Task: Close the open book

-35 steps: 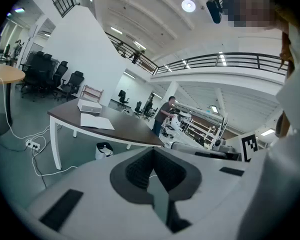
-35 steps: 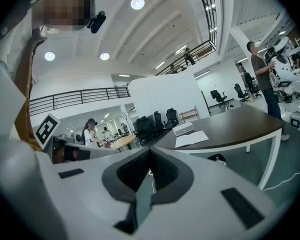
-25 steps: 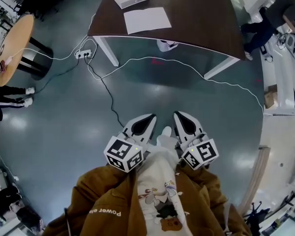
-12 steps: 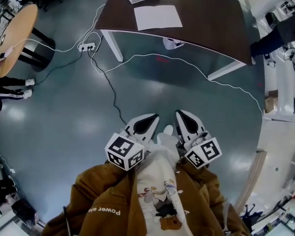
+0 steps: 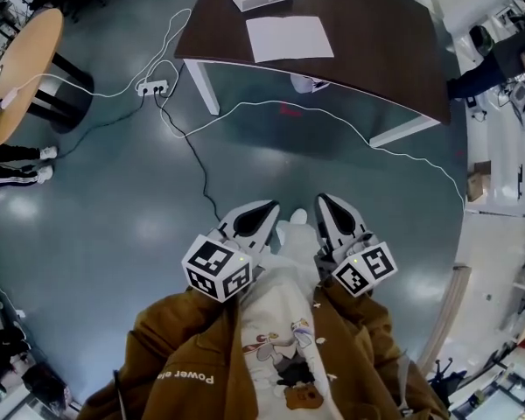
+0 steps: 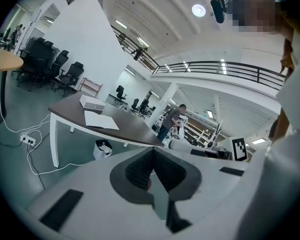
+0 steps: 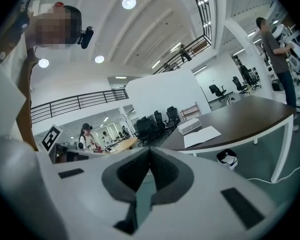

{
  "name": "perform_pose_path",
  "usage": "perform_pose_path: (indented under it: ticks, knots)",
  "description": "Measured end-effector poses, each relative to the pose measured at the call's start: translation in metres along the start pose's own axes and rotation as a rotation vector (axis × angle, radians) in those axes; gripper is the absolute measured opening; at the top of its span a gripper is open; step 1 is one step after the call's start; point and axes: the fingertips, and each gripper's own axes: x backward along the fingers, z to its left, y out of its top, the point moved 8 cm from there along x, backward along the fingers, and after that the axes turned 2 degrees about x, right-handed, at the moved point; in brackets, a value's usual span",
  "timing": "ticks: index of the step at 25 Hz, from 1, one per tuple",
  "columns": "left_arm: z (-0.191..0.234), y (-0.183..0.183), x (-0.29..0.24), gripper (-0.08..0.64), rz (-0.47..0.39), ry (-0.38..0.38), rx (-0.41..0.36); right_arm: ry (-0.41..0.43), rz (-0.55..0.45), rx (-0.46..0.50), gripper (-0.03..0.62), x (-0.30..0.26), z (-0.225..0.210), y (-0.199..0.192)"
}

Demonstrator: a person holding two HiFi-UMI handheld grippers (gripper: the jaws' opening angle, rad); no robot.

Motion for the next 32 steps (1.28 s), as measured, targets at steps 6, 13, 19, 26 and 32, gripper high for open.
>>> perform_pose_path:
  ticks: [6, 13, 19, 26, 32]
  knots:
    - [0.013, 0.014, -0.019, 0.006, -0.008, 0.001, 0.014, 0.000, -0.013, 0.057, 0.005, -0.022, -0.014, 0.011]
    - [0.047, 0.038, -0.087, 0.006, 0.000, 0.047, 0.015, 0.021, -0.010, 0.078, 0.005, -0.071, -0.086, 0.028]
    - [0.075, 0.089, -0.191, 0.006, 0.004, 0.084, 0.029, 0.049, -0.004, 0.037, 0.005, -0.126, -0.194, 0.075]
    - [0.098, 0.149, -0.302, 0.006, 0.046, 0.145, 0.047, 0.080, 0.040, -0.023, 0.005, -0.184, -0.298, 0.126]
    - [0.109, 0.184, -0.371, 0.006, 0.046, 0.196, 0.070, 0.135, 0.091, -0.059, 0.006, -0.219, -0.361, 0.156]
